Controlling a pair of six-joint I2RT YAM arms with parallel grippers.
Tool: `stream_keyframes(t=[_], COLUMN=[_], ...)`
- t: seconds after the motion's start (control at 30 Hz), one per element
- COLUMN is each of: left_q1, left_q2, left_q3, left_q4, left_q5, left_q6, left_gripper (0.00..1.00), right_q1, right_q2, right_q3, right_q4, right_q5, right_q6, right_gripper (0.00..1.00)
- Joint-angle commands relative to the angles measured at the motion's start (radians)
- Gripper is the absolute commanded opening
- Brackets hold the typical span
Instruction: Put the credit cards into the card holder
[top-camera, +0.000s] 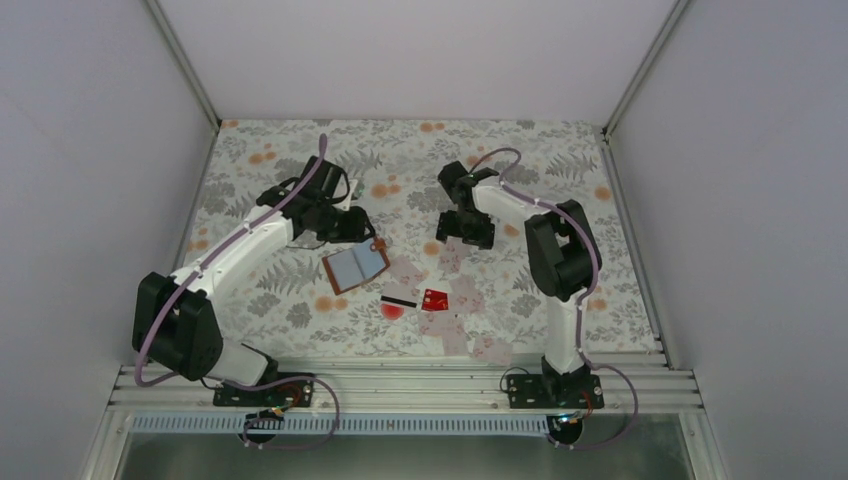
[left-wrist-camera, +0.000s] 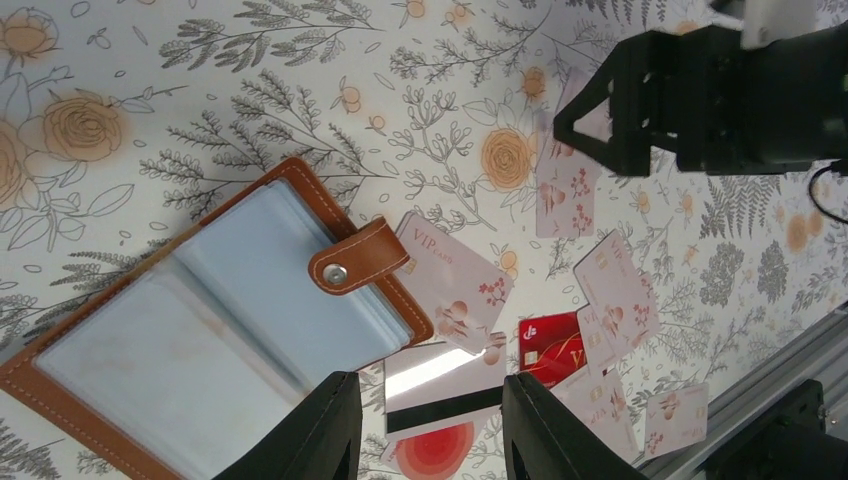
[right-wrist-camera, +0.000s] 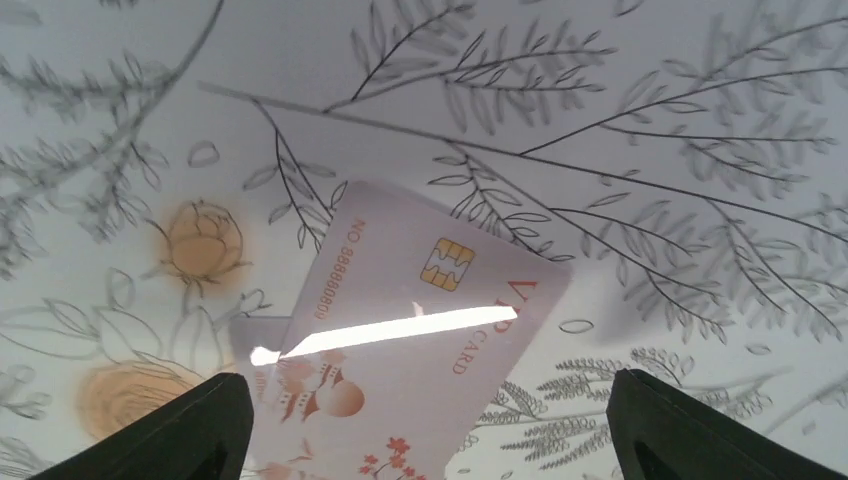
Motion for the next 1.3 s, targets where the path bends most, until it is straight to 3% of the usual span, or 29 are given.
stream_keyframes(t=[0.0,0.37,0.93,1.1,1.27], left_q1=[0.013,0.094,0.155,0.158,0.158], left_q2=[-0.038,-0.032,-0.026,-0.027,-0.028], left_q3=[-0.032,-0.073,-0.121,-0.127,-0.125], left_q4=[0.032,0.057,0.074,0.080,0.081], left_q5=[0.002,0.072,0.123,0.120,0.114], left_q6=[-0.001,0.086,0.130,0.119,0.113], left_gripper=[0.37,0.37,0.37,0.37,0.37], right_q1=[-0.003,-0.007,-0.038,-0.050,-0.055], right_q2=[0.022,0.093,0.123,0.140,0.149], right_q3=[0.112,0.185,0.068,0.059,0.043], right_q4=[-0.097,-0.151,-0.077,-0.054,-0.015], right_q5=[0.062,-0.030,-0.071,-0.077,-0.111], right_q6=[0.231,0.435,0.414,0.393,0.386], right_gripper=[0.90,0.89,0.80,0.73,0.58])
